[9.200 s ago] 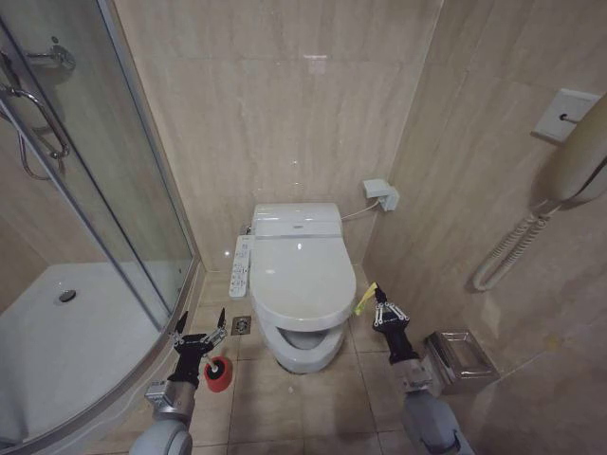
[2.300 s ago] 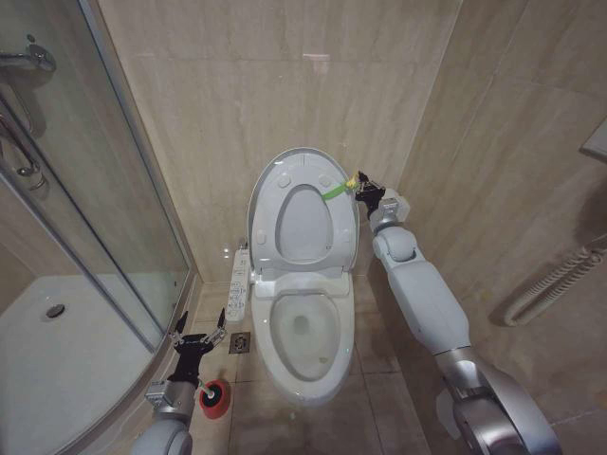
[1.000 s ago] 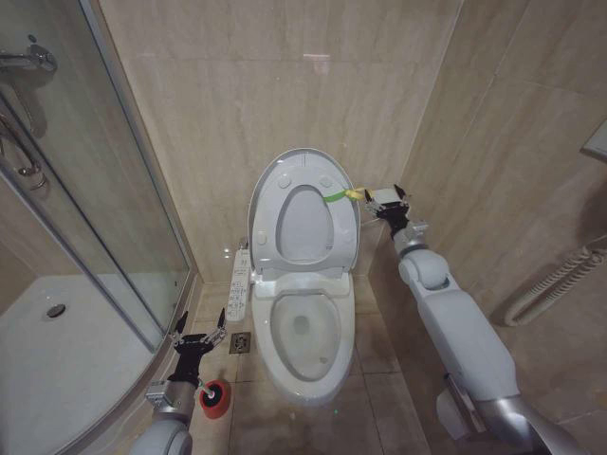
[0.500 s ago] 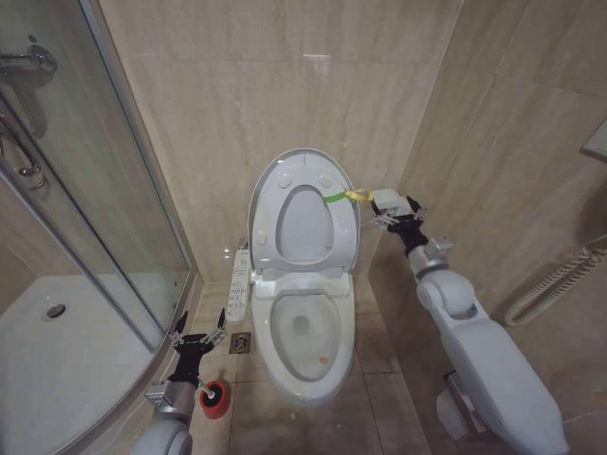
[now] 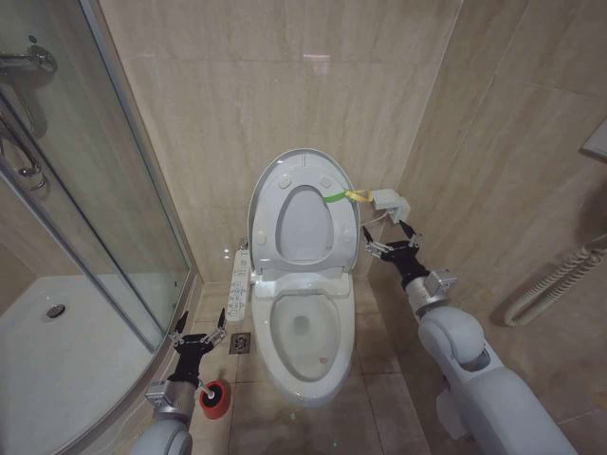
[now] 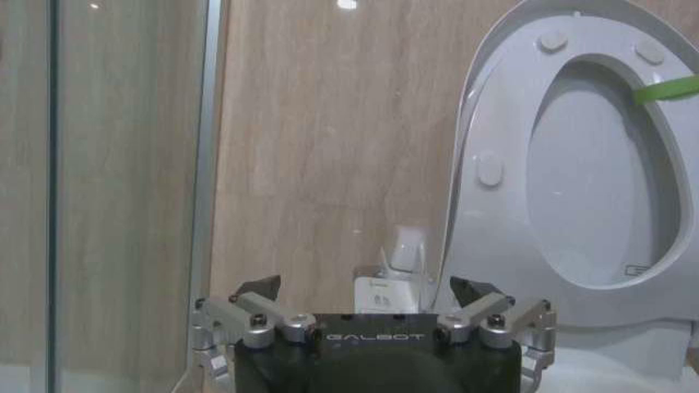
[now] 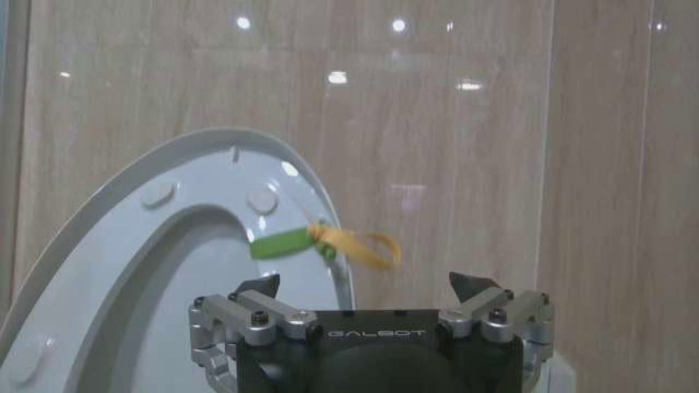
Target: Open the toilet lid, clean the toilet bowl with a toilet brush, close the toilet lid, and flush.
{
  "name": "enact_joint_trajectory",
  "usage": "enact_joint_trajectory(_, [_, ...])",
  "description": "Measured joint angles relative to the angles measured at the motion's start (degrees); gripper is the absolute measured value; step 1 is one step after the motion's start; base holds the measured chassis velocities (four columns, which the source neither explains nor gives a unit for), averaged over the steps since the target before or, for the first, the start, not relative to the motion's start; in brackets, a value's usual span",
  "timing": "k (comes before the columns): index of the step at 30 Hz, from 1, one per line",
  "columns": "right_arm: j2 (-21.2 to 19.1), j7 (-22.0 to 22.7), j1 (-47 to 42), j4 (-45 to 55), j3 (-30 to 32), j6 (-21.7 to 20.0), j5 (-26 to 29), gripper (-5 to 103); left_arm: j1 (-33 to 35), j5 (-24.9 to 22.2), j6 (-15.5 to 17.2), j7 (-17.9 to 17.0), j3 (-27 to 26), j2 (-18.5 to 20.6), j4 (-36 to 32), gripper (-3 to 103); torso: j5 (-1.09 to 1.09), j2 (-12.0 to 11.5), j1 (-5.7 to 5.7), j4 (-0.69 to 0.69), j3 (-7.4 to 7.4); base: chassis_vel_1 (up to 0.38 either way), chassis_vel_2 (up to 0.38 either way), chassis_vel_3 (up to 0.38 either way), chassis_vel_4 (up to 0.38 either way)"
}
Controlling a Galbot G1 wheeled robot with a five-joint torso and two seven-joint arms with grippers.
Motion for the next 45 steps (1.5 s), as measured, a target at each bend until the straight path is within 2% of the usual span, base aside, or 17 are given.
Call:
enact_joint_trajectory(12, [2.59,2.00,-8.79,2.44,2.72,1.86,-4.72,100,0.00,0.00,0.00,0.00,0.00,0.00,0.00,100,-0.02,0.00,0.00,0.00,0.00,0.000,0.000,0.000,0.000])
enact_joint_trajectory(24, [3.57,2.24,-13.91,2.11,6.61,3.83,-5.32,100,0.00,0.00,0.00,0.01,0.00,0.00,0.00,100,0.00,-0.01,0.00,-0.01,0.00,0.000,0.000,0.000,0.000])
enact_joint_trajectory(39, [5.66,2.87,-18.12,5.67,7.37,3.92,-6.39,100,0.00,0.00,0.00,0.00,0.00,0.00,0.00,100,-0.01,-0.01,0.00,-0.01,0.00,0.000,0.000,0.000,0.000])
enact_joint_trajectory(45, [7.15,2.11,-22.05,6.98,7.90,5.41,-7.72,100,0.00,0.00,0.00,0.00,0.00,0.00,0.00,100,0.00,0.00,0.00,-0.01,0.00,0.000,0.000,0.000,0.000])
